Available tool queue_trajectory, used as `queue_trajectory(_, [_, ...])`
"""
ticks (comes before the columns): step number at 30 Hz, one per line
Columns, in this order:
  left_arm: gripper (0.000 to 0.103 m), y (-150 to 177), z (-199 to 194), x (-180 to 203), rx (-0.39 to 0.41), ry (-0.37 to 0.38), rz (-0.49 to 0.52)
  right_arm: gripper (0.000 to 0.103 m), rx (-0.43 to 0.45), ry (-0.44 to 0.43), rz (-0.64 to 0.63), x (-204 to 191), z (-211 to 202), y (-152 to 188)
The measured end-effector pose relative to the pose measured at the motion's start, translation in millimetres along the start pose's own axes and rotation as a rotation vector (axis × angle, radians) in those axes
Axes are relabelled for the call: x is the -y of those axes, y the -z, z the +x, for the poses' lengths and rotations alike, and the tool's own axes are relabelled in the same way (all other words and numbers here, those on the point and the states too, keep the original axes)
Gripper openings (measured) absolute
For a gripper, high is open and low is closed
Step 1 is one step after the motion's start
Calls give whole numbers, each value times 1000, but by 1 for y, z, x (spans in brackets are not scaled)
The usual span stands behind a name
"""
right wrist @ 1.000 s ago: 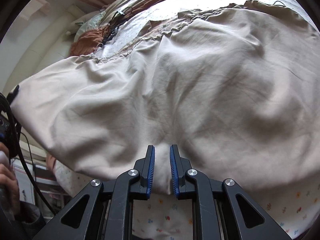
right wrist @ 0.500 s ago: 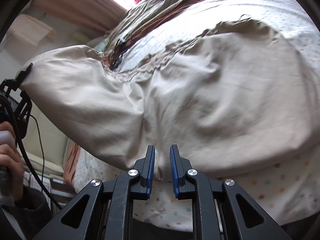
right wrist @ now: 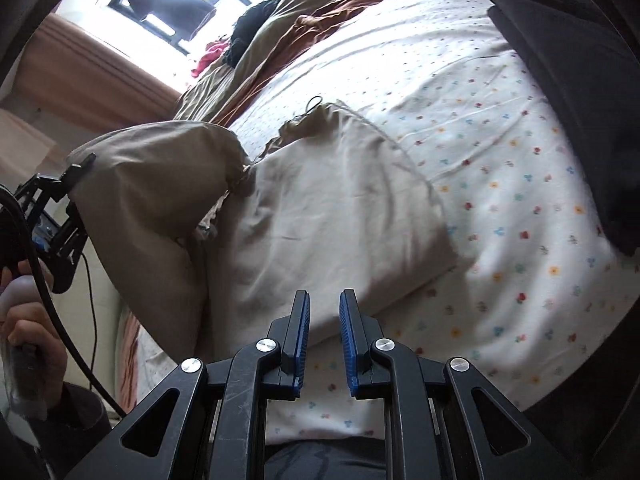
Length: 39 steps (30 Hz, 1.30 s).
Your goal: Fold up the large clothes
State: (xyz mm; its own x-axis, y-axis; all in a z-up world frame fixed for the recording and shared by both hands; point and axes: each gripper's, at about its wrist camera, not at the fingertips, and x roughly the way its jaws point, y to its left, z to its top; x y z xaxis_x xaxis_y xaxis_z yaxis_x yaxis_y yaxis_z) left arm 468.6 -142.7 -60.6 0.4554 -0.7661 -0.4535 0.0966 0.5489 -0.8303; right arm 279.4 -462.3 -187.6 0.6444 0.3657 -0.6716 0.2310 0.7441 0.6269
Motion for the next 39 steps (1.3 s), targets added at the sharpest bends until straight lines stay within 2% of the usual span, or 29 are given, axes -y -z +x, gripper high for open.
queue_trajectory(4, [11, 21, 38, 2, -81, -22, 14, 16, 8, 21, 19, 14, -7, 0])
queue_trajectory(8, [11, 42, 57, 7, -132, -39, 50, 16, 11, 28, 30, 22, -10, -1])
queue_trajectory(11, [11, 59, 63, 12, -166, -58, 119, 16, 11, 24, 41, 28, -13, 0])
queue_trajectory(13, [13, 70, 71, 13, -220, -82, 159, 17, 7, 17, 52, 31, -13, 0])
queue_trajectory(15, [24, 80, 81, 7, -292, -126, 158, 27, 7, 7, 74, 35, -12, -2])
queue_trajectory(17, [52, 83, 83, -5, -344, -102, 119, 53, 21, -3, 96, 40, -12, -3])
queue_trajectory(18, [57, 83, 81, -11, -348, -83, 100, 56, 29, -7, 104, 42, -13, -3])
queue_trajectory(20, [62, 80, 70, -20, -326, -78, 90, 56, 32, -22, 114, 45, -12, -5])
queue_trajectory(24, [66, 69, 43, -39, -267, -103, 56, 56, 29, -37, 111, 44, -5, -13])
queue_trajectory(30, [66, 43, 4, -73, -153, -212, 12, 57, -9, -59, 103, 37, 22, -27])
queue_trajectory(35, [66, 32, -27, -110, -89, -298, -42, 57, -45, -55, 54, 25, 49, -47])
queue_trajectory(39, [66, 31, -51, -139, -51, -347, -83, 57, -124, -62, 11, 13, 79, -67])
